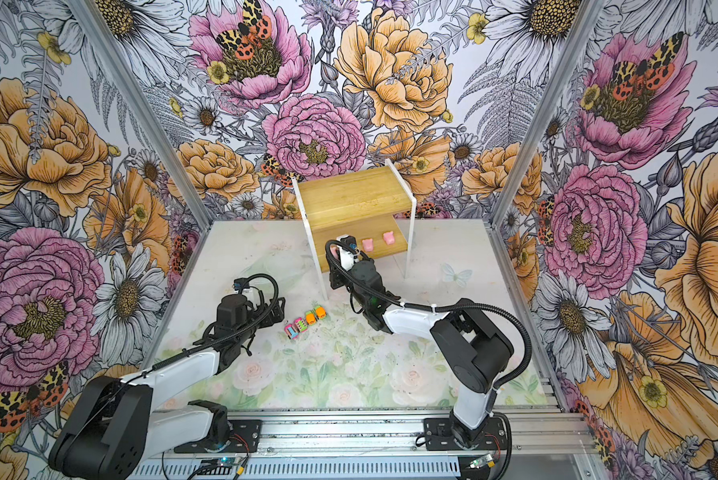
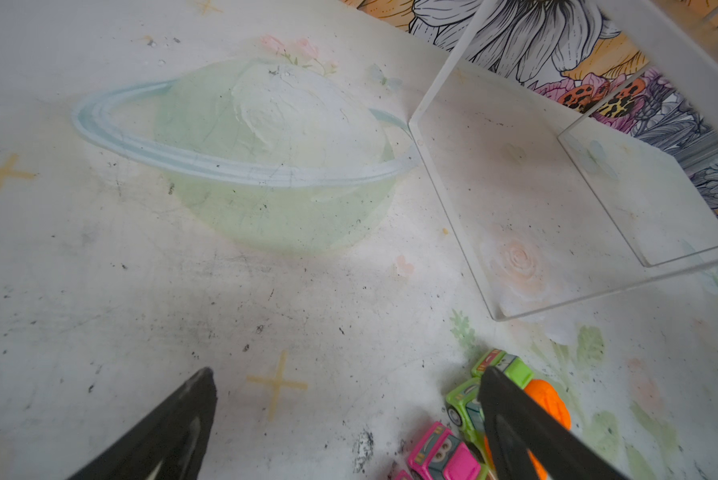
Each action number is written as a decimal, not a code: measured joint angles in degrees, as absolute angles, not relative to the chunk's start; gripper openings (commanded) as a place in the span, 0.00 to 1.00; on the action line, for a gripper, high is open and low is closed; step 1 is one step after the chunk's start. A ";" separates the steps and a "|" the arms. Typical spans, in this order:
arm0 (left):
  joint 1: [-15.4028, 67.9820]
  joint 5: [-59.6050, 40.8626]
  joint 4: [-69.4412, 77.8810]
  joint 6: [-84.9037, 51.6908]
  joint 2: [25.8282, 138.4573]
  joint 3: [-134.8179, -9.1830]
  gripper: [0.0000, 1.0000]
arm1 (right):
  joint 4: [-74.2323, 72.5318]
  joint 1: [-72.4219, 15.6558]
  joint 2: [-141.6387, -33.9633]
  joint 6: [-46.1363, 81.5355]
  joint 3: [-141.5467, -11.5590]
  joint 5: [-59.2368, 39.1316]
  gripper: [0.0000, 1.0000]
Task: Place and organize the plastic toys onto the shelf
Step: 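Lower the pig at the end of the pig row and open the right gripper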
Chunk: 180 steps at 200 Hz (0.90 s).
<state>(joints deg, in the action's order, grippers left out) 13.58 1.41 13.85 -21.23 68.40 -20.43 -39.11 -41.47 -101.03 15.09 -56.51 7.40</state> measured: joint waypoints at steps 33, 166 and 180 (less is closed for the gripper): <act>13.58 1.41 13.85 -21.23 68.40 -20.43 0.99 | -37.60 -41.78 -102.80 15.62 -58.02 7.94 0.31; 13.26 1.37 13.85 -21.21 68.40 -20.43 0.99 | -33.76 -41.78 -106.08 16.16 -61.36 8.45 0.33; 13.26 1.39 13.85 -21.21 68.40 -20.43 0.99 | -33.61 -41.78 -106.21 16.40 -61.71 8.69 0.36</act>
<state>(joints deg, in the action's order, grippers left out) 13.26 1.39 13.85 -21.21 68.40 -20.43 -33.61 -41.78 -106.21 16.40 -61.71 8.69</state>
